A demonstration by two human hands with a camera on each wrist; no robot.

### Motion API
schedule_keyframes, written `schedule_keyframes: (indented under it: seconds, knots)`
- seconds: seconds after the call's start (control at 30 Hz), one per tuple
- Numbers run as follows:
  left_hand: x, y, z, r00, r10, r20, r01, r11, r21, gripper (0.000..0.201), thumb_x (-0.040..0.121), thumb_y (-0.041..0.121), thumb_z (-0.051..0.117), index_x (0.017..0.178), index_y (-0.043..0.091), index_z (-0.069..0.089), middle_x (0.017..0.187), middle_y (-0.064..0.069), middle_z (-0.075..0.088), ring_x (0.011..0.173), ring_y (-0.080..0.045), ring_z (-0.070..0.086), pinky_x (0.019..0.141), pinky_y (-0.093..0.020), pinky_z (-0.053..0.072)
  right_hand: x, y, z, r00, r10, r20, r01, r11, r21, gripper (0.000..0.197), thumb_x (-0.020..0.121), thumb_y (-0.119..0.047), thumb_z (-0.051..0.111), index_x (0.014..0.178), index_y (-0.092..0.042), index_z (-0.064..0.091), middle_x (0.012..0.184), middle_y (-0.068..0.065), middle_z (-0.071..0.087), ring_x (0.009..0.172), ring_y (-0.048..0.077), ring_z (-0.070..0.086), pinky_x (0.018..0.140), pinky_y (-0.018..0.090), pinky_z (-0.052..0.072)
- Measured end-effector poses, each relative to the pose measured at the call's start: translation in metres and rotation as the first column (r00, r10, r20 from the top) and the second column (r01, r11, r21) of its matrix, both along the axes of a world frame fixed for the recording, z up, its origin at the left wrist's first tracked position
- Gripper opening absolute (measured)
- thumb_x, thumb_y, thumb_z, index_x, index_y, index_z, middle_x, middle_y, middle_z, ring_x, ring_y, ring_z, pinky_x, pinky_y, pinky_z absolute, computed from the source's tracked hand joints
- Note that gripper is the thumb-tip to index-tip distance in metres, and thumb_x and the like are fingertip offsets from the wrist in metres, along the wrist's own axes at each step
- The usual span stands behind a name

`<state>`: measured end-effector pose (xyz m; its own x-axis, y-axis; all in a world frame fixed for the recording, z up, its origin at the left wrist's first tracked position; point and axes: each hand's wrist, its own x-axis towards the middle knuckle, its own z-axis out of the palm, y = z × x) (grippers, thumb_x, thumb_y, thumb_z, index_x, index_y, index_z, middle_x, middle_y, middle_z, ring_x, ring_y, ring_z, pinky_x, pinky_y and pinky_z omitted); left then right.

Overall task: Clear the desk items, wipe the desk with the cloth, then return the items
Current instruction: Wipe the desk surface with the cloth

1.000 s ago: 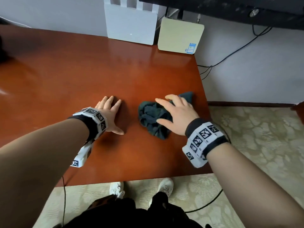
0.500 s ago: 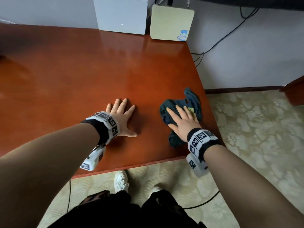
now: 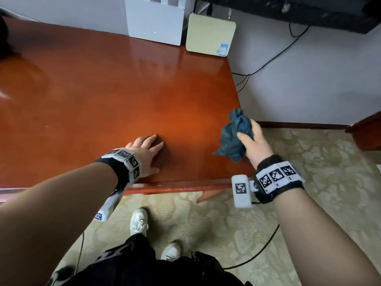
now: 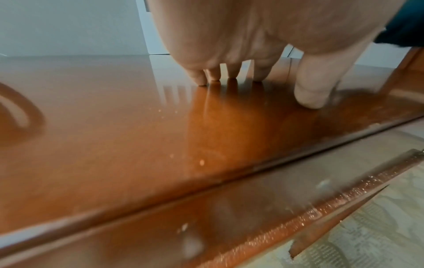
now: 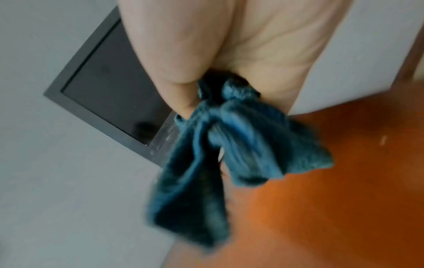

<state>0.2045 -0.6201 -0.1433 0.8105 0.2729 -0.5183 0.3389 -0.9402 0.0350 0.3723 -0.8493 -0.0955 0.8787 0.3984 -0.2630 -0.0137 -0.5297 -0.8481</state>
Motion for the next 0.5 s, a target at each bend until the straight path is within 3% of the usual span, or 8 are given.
schedule_keyframes:
  seconds: [0.07, 0.13, 0.2, 0.27, 0.33, 0.4, 0.5]
  knots:
    - [-0.012, -0.005, 0.002, 1.0, 0.025, -0.002, -0.025, 1.0, -0.004, 0.081, 0.087, 0.052, 0.052, 0.149, 0.036, 0.004, 0.158, 0.003, -0.007, 0.145, -0.025, 0.002, 0.116, -0.04, 0.018, -0.016, 0.011, -0.009, 0.984, 0.165, -0.063, -0.168, 0.985, -0.044, 0.052, 0.091, -0.018, 0.053, 0.138, -0.033, 0.035, 0.138, 0.003, 0.046, 0.125, 0.024, 0.047, 0.108, 0.043, 0.038]
    - [-0.023, -0.007, 0.002, 0.996, 0.084, 0.008, -0.084, 0.996, 0.003, 0.08, 0.086, 0.053, 0.052, 0.149, 0.036, 0.005, 0.158, 0.0, -0.005, 0.145, -0.025, 0.003, 0.116, -0.04, 0.017, -0.028, 0.013, -0.023, 0.951, 0.309, -0.022, -0.293, 0.875, -0.385, 0.051, 0.092, -0.018, 0.049, 0.139, -0.031, 0.036, 0.145, 0.006, 0.035, 0.132, 0.027, 0.037, 0.112, 0.037, 0.03]
    - [-0.036, -0.01, 0.002, 0.984, 0.175, 0.021, -0.175, 0.985, -0.005, 0.08, 0.086, 0.053, 0.052, 0.149, 0.035, 0.006, 0.158, -0.002, -0.004, 0.145, -0.025, 0.001, 0.117, -0.039, 0.015, -0.039, 0.008, -0.031, 0.939, 0.328, 0.101, -0.18, 0.722, -0.668, 0.053, 0.093, -0.018, 0.042, 0.143, -0.031, 0.03, 0.154, 0.004, 0.015, 0.141, 0.028, 0.018, 0.115, 0.038, 0.023]
    - [-0.047, -0.013, 0.0, 0.969, 0.244, 0.029, -0.243, 0.97, -0.021, 0.08, 0.087, 0.053, 0.052, 0.149, 0.034, 0.006, 0.158, -0.003, -0.005, 0.146, -0.025, -0.002, 0.119, -0.039, 0.012, -0.052, 0.007, -0.033, 0.921, 0.354, 0.161, -0.158, 0.719, -0.677, 0.057, 0.095, -0.021, 0.037, 0.147, -0.035, 0.017, 0.158, -0.001, 0.001, 0.146, 0.025, 0.001, 0.115, 0.042, 0.016]
    - [-0.056, -0.015, -0.006, 0.958, 0.286, 0.028, -0.285, 0.958, -0.035, 0.08, 0.087, 0.055, 0.051, 0.149, 0.034, 0.005, 0.158, -0.002, -0.006, 0.146, -0.023, -0.004, 0.12, -0.038, 0.009, -0.065, 0.014, -0.036, 0.869, 0.472, 0.145, -0.276, 0.708, -0.651, 0.057, 0.097, -0.037, 0.035, 0.148, -0.038, 0.008, 0.159, -0.005, -0.004, 0.146, 0.024, -0.007, 0.115, 0.045, 0.014]
    - [-0.064, -0.019, -0.011, 0.946, 0.322, 0.024, -0.321, 0.946, -0.049, 0.082, 0.085, 0.061, 0.05, 0.149, 0.037, 0.005, 0.158, 0.002, -0.007, 0.146, -0.02, -0.006, 0.12, -0.037, 0.006, -0.076, 0.024, -0.041, 0.786, 0.607, 0.118, -0.366, 0.611, -0.702, 0.059, 0.095, -0.048, 0.035, 0.147, -0.042, 0.007, 0.159, -0.006, -0.003, 0.146, 0.025, -0.008, 0.115, 0.048, 0.014]
    - [-0.075, -0.024, -0.013, 0.937, 0.348, 0.026, -0.346, 0.936, -0.061, 0.078, 0.086, 0.062, 0.047, 0.148, 0.039, 0.006, 0.158, 0.007, -0.007, 0.146, -0.016, -0.006, 0.121, -0.036, 0.005, -0.081, 0.023, -0.054, 0.721, 0.673, 0.166, -0.318, 0.534, -0.783, 0.053, 0.097, -0.042, 0.037, 0.145, -0.042, 0.015, 0.158, -0.004, 0.006, 0.145, 0.026, 0.001, 0.112, 0.047, 0.018]
